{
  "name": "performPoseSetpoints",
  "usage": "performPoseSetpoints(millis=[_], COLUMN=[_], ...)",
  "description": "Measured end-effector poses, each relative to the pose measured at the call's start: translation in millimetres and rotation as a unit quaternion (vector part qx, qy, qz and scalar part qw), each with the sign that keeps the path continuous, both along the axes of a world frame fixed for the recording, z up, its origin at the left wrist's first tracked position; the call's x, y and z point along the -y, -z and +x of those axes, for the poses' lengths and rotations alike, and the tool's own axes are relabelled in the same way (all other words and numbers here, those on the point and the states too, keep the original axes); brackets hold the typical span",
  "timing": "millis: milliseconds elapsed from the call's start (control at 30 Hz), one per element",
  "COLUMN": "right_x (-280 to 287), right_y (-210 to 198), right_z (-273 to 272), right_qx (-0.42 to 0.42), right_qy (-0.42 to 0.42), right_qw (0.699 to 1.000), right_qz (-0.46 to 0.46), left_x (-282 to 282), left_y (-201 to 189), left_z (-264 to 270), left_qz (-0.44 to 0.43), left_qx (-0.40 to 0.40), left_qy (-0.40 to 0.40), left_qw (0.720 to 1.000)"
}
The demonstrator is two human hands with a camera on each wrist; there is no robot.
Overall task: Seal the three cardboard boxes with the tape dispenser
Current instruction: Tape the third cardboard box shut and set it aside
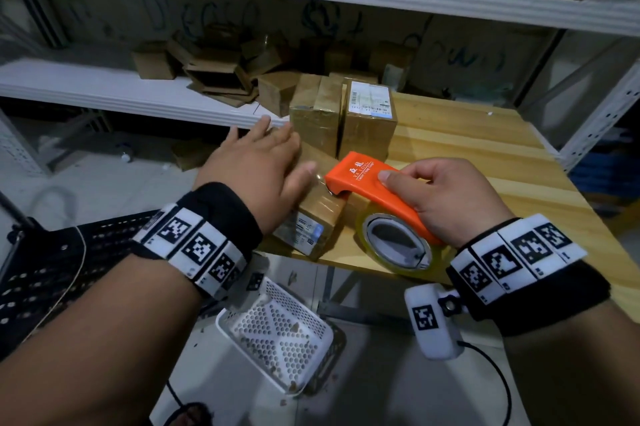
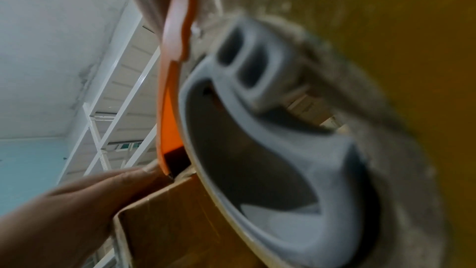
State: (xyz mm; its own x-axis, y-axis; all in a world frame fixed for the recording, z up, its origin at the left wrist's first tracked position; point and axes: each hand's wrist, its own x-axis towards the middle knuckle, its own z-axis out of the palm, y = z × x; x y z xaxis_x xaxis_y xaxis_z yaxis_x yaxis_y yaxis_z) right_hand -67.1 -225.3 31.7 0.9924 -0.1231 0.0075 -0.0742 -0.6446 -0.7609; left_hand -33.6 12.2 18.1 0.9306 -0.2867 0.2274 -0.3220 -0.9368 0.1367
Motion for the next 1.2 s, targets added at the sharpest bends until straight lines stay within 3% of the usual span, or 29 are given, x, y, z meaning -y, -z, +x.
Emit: performPoseSetpoints(millis=[100,200,1200], right_x=[1.6,3.5,51.5], right_y=[-1.4,-3.3,-17.5], right_z=[0.9,1.6,-14.3], right_qx=[0.000,-0.011,-0.076], right_qy=[0.000,-0.006,-0.005], right_qw=[1.000,1.000,0.997], right_qz=[0.001,0.011,0.007], left_x=[-3.5,-5.8,-3.3], left_y=[5.3,9.5,14.6], left_z=[1.5,0.3,4.8], left_qz=[0.042,0.037,0.026], left_qx=[-0.100,-0.128,-0.122], left_qy=[0.001,0.009,0.005], left_qw=[0.994,0.991,0.992])
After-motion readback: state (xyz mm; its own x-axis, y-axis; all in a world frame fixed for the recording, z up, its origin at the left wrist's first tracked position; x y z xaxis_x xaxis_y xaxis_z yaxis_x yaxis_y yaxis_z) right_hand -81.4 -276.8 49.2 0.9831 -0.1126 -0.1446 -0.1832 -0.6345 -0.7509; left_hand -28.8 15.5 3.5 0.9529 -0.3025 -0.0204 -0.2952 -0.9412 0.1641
